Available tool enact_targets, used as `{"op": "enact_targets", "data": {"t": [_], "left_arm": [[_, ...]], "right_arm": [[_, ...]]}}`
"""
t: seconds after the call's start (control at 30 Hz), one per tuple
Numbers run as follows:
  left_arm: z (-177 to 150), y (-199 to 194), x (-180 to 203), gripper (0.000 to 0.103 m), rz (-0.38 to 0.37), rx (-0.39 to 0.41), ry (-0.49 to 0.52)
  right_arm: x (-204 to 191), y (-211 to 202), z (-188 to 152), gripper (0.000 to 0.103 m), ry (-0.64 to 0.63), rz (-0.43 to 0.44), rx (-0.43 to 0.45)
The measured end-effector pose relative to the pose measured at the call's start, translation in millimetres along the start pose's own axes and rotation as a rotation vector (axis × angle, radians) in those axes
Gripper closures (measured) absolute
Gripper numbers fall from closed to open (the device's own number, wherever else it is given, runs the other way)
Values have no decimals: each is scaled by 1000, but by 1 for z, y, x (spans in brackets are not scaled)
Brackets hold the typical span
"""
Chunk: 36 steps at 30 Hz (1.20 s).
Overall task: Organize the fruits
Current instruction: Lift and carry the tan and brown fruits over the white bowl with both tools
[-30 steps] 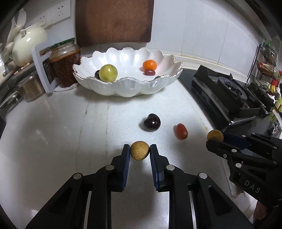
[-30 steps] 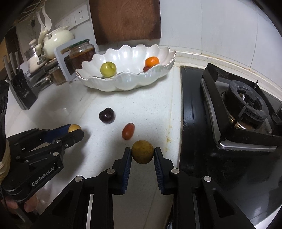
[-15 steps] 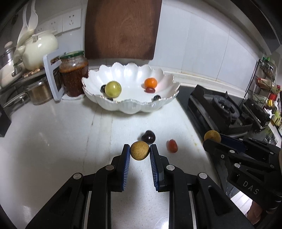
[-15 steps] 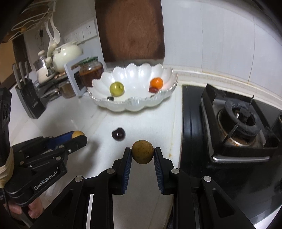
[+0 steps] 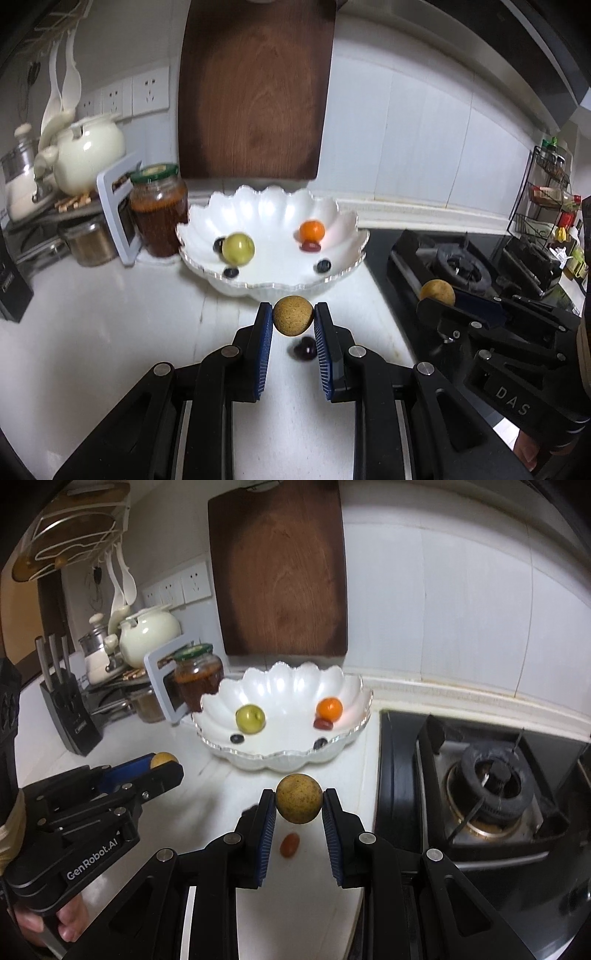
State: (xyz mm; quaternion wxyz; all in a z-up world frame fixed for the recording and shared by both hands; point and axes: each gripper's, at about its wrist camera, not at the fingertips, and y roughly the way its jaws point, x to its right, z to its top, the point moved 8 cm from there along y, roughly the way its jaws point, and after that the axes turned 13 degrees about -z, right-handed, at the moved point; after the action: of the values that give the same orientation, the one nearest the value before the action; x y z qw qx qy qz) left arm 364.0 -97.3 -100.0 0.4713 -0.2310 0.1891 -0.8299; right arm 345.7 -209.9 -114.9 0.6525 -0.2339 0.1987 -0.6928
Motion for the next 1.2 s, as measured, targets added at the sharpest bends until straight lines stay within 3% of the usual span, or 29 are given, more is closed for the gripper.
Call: {"op": "enact_targets", "data": {"t": [0.6,1.2], "left_arm": [[63,2,-5,79,22,94,68],[95,53,-36,79,46,15,60]], "right_arm": [[0,12,62,76,23,-13,101],[-6,69,106,76,-21,-41,71]]}}
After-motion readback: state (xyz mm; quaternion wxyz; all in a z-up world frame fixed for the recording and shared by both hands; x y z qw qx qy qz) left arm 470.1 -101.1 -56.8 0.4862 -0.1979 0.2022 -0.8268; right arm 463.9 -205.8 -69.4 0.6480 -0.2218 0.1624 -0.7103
